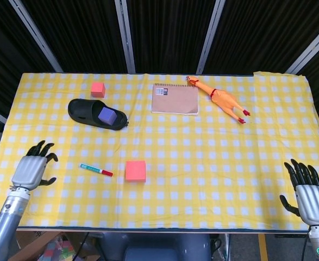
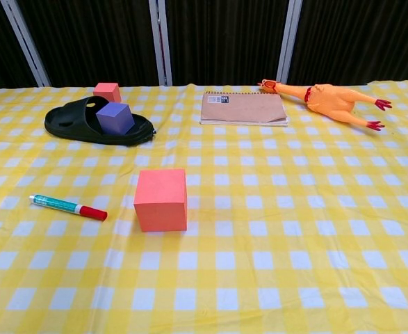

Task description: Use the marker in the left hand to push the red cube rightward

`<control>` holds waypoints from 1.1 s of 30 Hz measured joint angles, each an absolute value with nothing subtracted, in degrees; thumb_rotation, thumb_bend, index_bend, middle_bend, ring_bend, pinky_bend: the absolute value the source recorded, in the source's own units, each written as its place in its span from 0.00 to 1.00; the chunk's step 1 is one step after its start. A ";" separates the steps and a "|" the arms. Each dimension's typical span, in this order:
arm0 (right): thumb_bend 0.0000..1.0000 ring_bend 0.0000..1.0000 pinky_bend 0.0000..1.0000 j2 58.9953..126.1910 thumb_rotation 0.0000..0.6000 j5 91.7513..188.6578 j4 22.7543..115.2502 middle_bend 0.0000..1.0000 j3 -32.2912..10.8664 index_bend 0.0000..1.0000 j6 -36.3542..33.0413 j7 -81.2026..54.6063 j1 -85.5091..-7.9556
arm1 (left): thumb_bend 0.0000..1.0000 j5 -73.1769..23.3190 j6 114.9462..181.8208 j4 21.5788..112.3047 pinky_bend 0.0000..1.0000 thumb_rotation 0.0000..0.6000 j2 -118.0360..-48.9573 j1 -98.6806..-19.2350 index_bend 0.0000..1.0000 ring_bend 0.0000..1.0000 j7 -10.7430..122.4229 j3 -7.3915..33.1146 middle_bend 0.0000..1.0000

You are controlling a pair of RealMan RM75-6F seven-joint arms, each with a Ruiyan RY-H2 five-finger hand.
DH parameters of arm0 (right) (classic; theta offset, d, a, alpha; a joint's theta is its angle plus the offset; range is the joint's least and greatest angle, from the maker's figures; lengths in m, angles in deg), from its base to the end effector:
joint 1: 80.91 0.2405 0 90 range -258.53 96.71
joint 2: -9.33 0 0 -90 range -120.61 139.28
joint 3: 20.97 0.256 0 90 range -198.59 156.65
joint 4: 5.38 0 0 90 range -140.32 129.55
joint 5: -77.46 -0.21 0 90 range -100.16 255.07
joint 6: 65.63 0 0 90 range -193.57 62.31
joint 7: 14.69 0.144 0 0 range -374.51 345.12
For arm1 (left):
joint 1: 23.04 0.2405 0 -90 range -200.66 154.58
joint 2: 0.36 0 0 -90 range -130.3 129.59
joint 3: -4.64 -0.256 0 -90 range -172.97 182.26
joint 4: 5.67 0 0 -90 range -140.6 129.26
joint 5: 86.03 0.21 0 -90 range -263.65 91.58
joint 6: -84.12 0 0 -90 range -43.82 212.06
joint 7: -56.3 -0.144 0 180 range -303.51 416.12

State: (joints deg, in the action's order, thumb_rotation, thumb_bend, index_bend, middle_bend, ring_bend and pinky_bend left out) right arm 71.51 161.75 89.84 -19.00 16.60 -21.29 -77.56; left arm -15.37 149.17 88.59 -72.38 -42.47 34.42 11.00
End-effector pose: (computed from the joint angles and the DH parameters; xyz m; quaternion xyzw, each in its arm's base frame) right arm -0.3161 -0.1685 0.1580 0.6130 -0.3907 0.3282 0.6032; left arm -0.2745 0.2588 0.0813 -0.6858 -0.3907 -0.2806 0.5462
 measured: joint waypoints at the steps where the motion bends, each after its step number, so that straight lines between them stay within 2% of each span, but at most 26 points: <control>1: 0.38 0.00 0.00 71.50 1.00 161.74 89.82 0.00 -19.00 0.00 16.57 -21.21 -77.55 | 0.21 -16.22 148.28 87.88 0.14 1.00 -73.63 -43.56 0.40 0.02 33.30 11.42 0.10; 13: 0.38 0.00 0.00 71.35 1.00 162.16 89.46 0.00 -19.00 0.00 16.73 -19.83 -77.55 | 0.24 -25.89 141.81 80.83 0.14 1.00 -82.86 -51.73 0.46 0.02 24.53 13.97 0.10; 25: 0.38 0.00 0.00 71.48 1.00 162.29 89.29 0.00 -18.96 0.00 16.85 -19.86 -77.52 | 0.24 -30.76 140.37 77.67 0.14 1.00 -88.64 -55.20 0.48 0.02 21.78 13.37 0.10; 28: 0.38 0.00 0.00 71.45 1.00 162.25 89.32 0.00 -18.94 0.00 16.81 -19.74 -77.50 | 0.28 -31.37 140.24 76.88 0.14 1.00 -89.68 -55.74 0.50 0.02 21.52 12.97 0.10; 33: 0.38 0.00 0.00 71.40 1.00 162.25 89.36 0.00 -18.94 0.00 16.81 -19.54 -77.52 | 0.42 -32.12 140.18 76.26 0.14 1.00 -90.71 -56.31 0.56 0.02 21.16 12.43 0.11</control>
State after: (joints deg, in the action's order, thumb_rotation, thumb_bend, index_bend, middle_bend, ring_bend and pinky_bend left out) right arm 71.40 162.25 89.36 -18.94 16.81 -19.54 -77.52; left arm -32.12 140.18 76.26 -90.71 -56.31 21.16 12.43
